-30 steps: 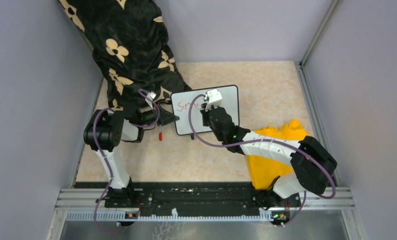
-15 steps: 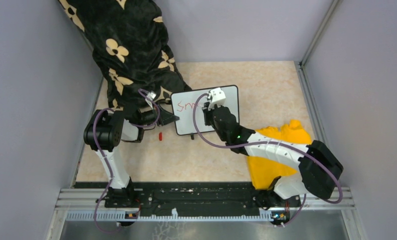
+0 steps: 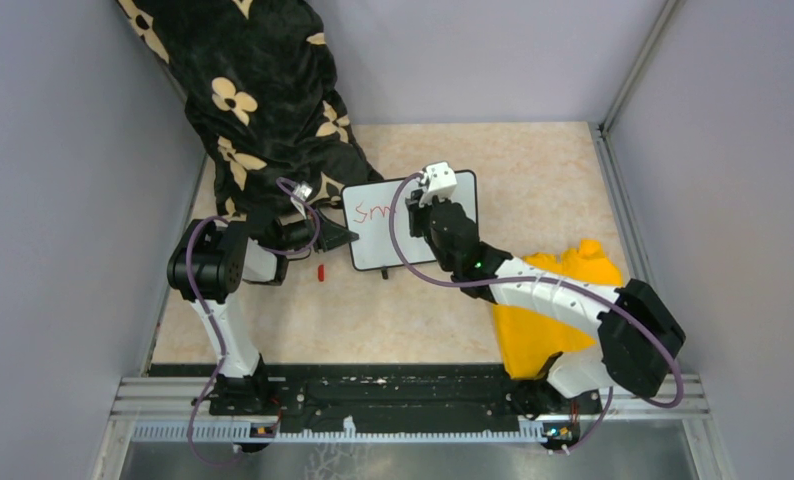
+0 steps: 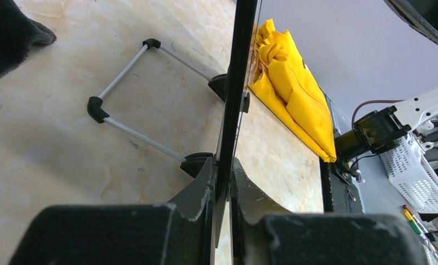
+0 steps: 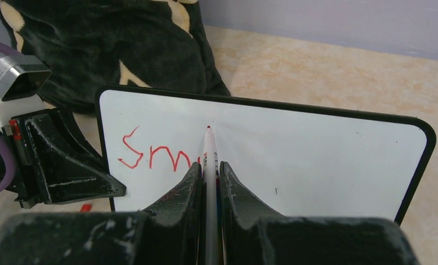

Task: Write a sentence on the whiteboard

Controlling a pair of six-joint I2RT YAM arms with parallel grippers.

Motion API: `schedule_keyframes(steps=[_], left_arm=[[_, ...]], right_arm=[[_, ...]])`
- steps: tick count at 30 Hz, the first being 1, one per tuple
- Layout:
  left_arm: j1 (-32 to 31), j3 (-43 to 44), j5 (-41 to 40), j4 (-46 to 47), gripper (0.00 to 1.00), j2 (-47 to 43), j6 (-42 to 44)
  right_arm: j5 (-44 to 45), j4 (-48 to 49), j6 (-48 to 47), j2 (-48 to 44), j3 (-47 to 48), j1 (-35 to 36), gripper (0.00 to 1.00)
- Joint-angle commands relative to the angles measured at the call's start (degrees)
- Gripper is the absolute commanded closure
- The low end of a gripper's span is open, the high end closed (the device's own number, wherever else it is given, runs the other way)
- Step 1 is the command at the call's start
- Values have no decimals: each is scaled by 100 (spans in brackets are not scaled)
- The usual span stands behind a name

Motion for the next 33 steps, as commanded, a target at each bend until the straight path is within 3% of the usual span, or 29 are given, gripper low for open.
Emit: schedule_keyframes(steps=[1, 23, 33], left_arm=[[-8, -79, 45, -140, 100, 77, 68], [-8, -75, 45, -166, 100, 78, 82], [-8, -70, 37, -175, 100, 78, 75]], right_arm=[[1, 333, -28, 86, 336, -77, 100], [-77, 264, 101, 359, 346, -221, 100], [-61, 134, 177, 201, -68, -219, 100]])
